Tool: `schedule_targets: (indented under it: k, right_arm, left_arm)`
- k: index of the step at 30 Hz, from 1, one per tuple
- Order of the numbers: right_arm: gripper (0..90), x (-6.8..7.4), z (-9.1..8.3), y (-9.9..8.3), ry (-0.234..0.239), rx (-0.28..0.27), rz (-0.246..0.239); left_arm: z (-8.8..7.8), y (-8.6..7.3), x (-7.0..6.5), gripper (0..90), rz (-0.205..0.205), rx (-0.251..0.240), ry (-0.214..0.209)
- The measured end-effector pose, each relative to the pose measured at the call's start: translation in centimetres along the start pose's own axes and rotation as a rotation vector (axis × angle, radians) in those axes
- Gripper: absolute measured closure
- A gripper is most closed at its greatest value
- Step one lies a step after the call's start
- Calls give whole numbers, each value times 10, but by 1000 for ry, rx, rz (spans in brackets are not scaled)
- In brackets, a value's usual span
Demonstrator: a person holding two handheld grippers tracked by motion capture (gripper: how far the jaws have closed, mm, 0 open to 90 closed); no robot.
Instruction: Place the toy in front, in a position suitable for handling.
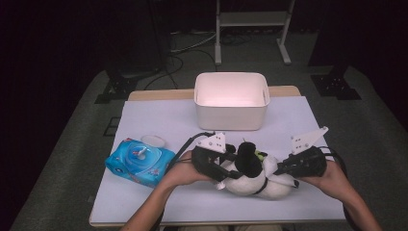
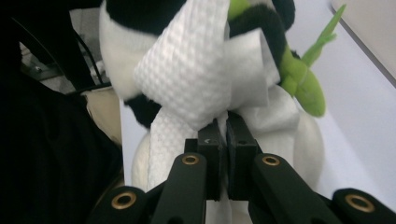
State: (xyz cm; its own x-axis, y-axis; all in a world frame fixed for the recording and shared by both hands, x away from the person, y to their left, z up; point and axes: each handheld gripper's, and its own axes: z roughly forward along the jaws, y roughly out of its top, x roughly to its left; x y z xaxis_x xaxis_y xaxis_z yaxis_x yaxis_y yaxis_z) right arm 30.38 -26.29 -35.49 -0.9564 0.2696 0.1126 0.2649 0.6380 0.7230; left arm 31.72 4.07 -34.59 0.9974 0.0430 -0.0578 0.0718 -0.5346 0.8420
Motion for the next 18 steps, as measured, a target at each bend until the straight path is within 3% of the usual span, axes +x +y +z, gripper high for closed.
schedule_targets:
  k: [6,18]
  right_arm:
    - [861,-4,2,5,11,-34,5]
    - [860,-9,2,18,16,-71,-6]
  left_arm:
    - [-7,2,1,593,-9,-9,29]
    - [-30,18,1,622,-16,-17,69]
